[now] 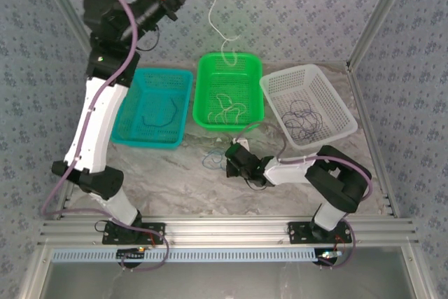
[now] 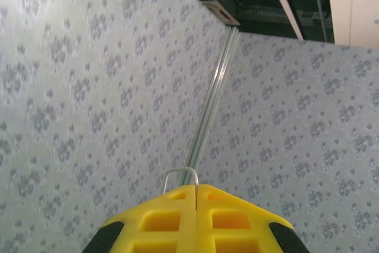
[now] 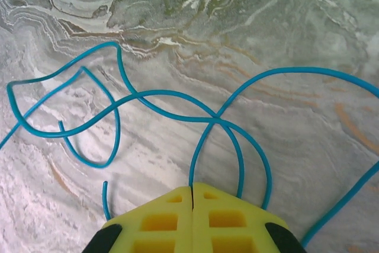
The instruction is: Untangle the cables
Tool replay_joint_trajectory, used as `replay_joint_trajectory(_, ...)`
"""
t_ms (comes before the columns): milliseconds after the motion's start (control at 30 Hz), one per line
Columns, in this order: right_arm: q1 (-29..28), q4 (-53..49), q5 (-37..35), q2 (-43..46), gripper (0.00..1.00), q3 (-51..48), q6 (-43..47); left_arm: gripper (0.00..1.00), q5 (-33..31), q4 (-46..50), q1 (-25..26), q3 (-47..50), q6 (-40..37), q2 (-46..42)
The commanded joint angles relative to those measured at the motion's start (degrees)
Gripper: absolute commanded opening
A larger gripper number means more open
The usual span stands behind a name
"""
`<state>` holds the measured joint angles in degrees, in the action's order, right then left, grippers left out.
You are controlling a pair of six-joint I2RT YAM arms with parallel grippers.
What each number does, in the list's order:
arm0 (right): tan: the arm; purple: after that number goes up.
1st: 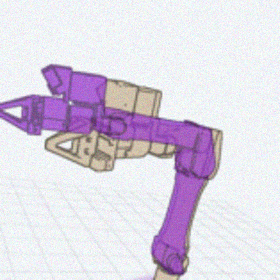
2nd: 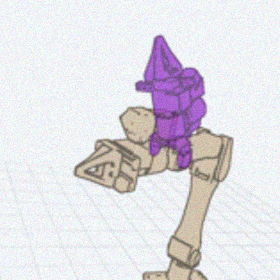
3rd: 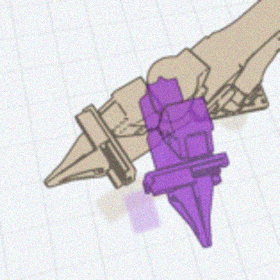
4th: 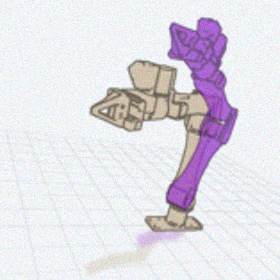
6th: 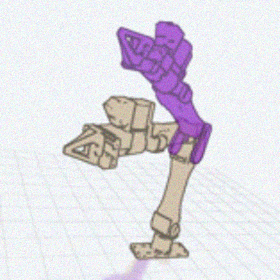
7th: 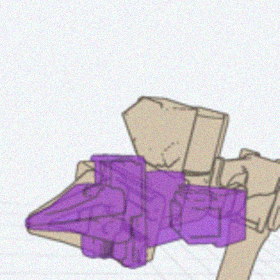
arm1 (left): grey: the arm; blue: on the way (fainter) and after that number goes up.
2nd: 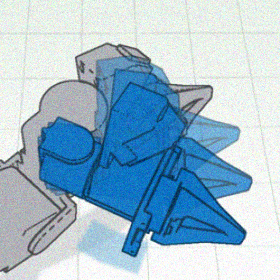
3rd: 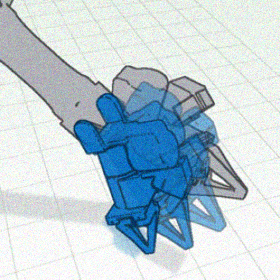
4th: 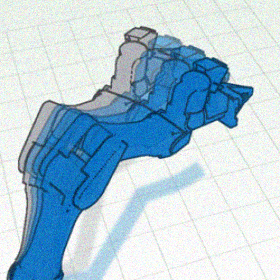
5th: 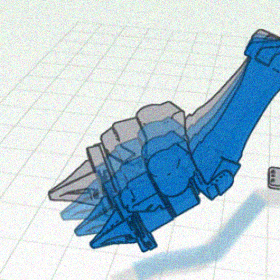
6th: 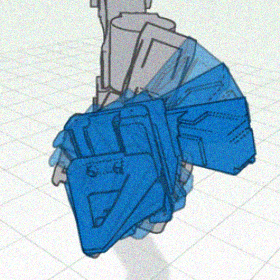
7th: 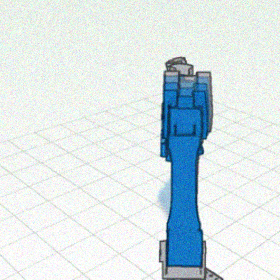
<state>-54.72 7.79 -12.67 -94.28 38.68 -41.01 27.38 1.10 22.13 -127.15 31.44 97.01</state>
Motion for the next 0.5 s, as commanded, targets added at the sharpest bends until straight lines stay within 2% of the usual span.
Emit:
replay_joint_trajectory(0,-1.09,-16.31,1.47,-0.66,0.02,-5.07,-2.23,0.01,2.31,-8.07,0.11,4.12,3.1,1.78)
replay_joint_trajectory(467,-1.07,-21.56,-1.46,5.08,0.02,-6.01,-3.68,0.0,3.65,-19.88,0.91,26.08,8.72,12.66)
